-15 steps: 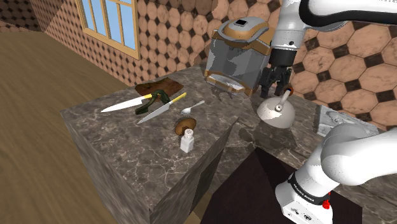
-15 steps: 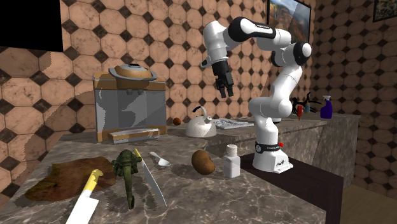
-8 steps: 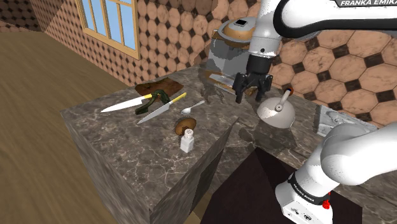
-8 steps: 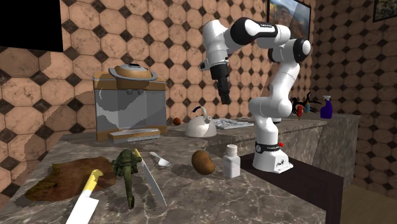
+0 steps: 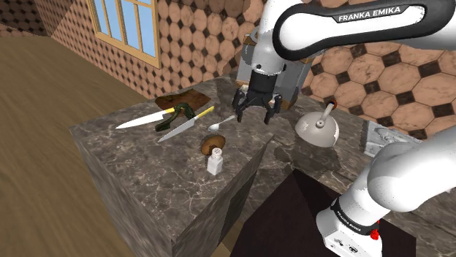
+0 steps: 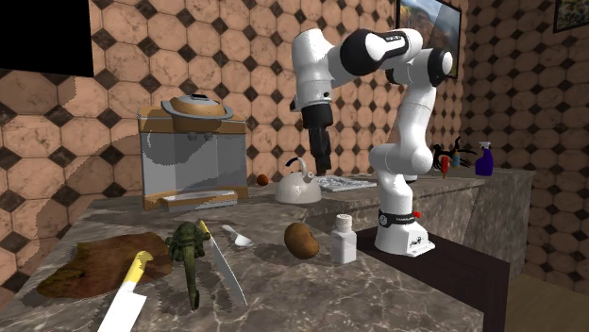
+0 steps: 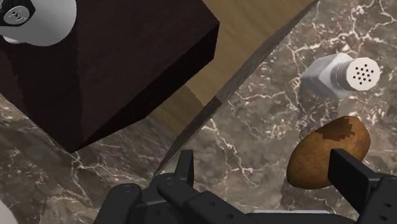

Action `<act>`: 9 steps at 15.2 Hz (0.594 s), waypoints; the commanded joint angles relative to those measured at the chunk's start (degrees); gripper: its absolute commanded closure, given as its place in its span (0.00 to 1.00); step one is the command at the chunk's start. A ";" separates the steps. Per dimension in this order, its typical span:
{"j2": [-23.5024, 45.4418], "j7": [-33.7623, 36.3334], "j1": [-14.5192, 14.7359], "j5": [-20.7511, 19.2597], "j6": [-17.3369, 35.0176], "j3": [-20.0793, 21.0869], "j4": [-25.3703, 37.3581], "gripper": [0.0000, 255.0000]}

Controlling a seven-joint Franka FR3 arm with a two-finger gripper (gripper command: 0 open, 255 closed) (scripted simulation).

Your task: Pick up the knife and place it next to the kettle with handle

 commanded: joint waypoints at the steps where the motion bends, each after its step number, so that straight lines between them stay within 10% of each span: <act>1: 4.09 5.43 -0.69 -0.63 3.23 2.11 1.86 0.00; 9: 22.23 27.55 -2.27 -9.03 10.99 7.20 14.10 0.00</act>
